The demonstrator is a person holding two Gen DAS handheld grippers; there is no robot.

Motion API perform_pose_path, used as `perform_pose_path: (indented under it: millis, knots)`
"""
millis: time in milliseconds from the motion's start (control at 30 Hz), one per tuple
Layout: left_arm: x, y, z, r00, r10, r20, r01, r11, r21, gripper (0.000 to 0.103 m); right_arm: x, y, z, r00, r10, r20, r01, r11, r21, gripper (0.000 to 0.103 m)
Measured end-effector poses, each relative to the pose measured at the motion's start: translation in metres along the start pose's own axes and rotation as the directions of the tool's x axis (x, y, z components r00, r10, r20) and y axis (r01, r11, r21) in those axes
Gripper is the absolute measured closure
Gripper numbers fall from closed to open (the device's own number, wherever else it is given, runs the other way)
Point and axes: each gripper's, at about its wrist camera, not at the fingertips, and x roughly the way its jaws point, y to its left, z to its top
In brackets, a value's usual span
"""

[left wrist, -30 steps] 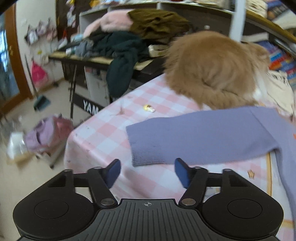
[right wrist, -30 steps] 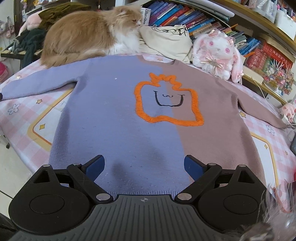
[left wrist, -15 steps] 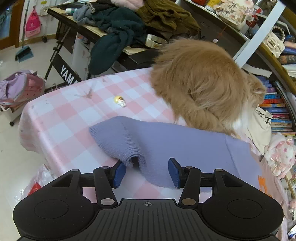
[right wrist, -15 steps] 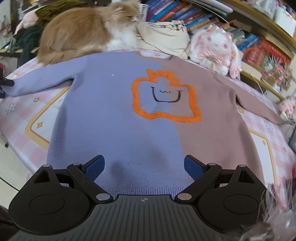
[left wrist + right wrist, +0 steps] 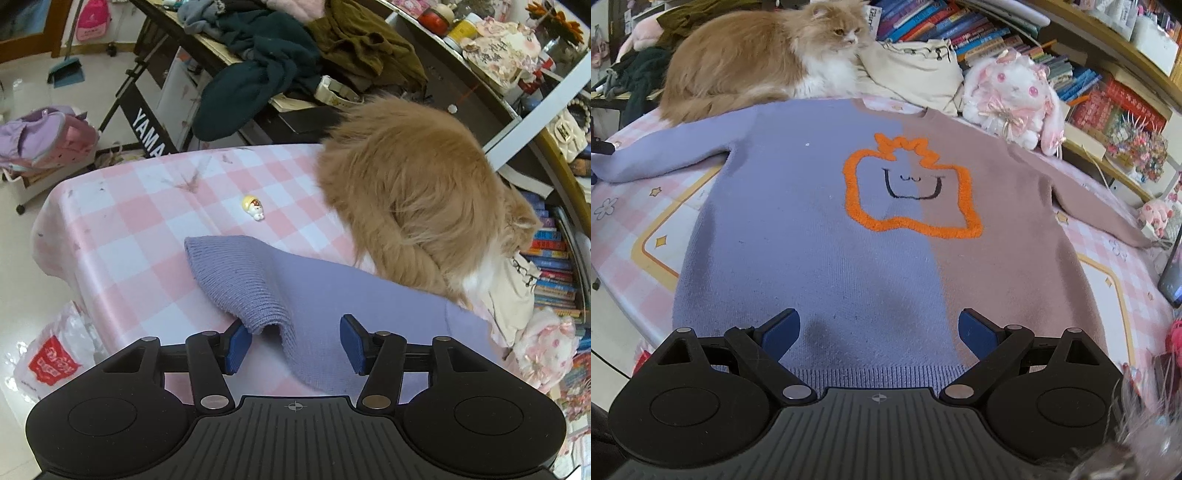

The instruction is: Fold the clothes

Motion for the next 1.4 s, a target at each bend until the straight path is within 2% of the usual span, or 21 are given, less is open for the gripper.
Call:
perform_pose_path:
  millis: [133, 233, 400, 633, 800, 933, 1067, 1200, 1300, 1400]
  knots:
    - [0.000, 0.000, 0.000, 1.000, 0.001, 0.002, -0.001, 1.000, -0.008, 0.047, 0.001, -0.003, -0.001, 1.000, 0.000, -0.002, 0.000, 1.000, 0.009, 0.010]
    - [0.001, -0.005, -0.001, 1.000, 0.015, -0.001, -0.015, 0.999, 0.034, 0.046, 0.001, -0.006, -0.001, 1.000, -0.004, 0.003, 0.004, 1.000, 0.015, 0.010]
    - [0.001, -0.003, 0.001, 1.000, 0.003, 0.000, -0.003, 1.000, -0.015, 0.039, 0.002, -0.012, -0.001, 1.000, -0.013, 0.006, 0.013, 0.999, 0.031, 0.010]
    - [0.001, 0.003, 0.002, 1.000, 0.009, 0.018, -0.007, 0.988, -0.152, 0.040, 0.003, -0.018, -0.001, 1.000, -0.018, -0.002, 0.018, 0.999, 0.051, 0.010]
    - [0.000, 0.009, 0.000, 0.999, 0.019, 0.033, -0.010, 0.968, -0.250, 0.055, 0.002, -0.021, -0.004, 1.000, -0.022, -0.012, 0.023, 0.999, 0.049, 0.010]
    - [0.000, 0.007, 0.000, 0.998, 0.050, 0.028, -0.043, 0.976, -0.216, 0.066, 0.002, -0.025, -0.004, 1.000, -0.027, -0.010, 0.027, 0.998, 0.057, 0.010]
    - [0.002, 0.011, 0.002, 0.997, 0.075, 0.025, -0.069, 0.977, -0.204, 0.089, 0.003, -0.027, -0.004, 1.000, -0.020, -0.008, 0.021, 0.999, 0.050, 0.010]
    - [0.003, 0.009, 0.005, 0.996, 0.086, 0.022, -0.081, 0.980, -0.180, 0.093, 0.003, -0.029, -0.003, 1.000, -0.011, 0.010, 0.011, 1.000, 0.021, 0.010]
    - [-0.002, -0.008, 0.007, 0.993, 0.092, 0.071, -0.085, 0.992, -0.099, 0.094, 0.002, -0.037, -0.003, 1.000, -0.006, 0.028, 0.006, 1.000, 0.001, 0.010]
    - [-0.009, -0.042, 0.003, 0.991, 0.058, 0.118, -0.059, 0.998, 0.006, 0.094, 0.001, -0.047, -0.002, 0.999, 0.002, 0.048, -0.001, 1.000, -0.022, 0.010]
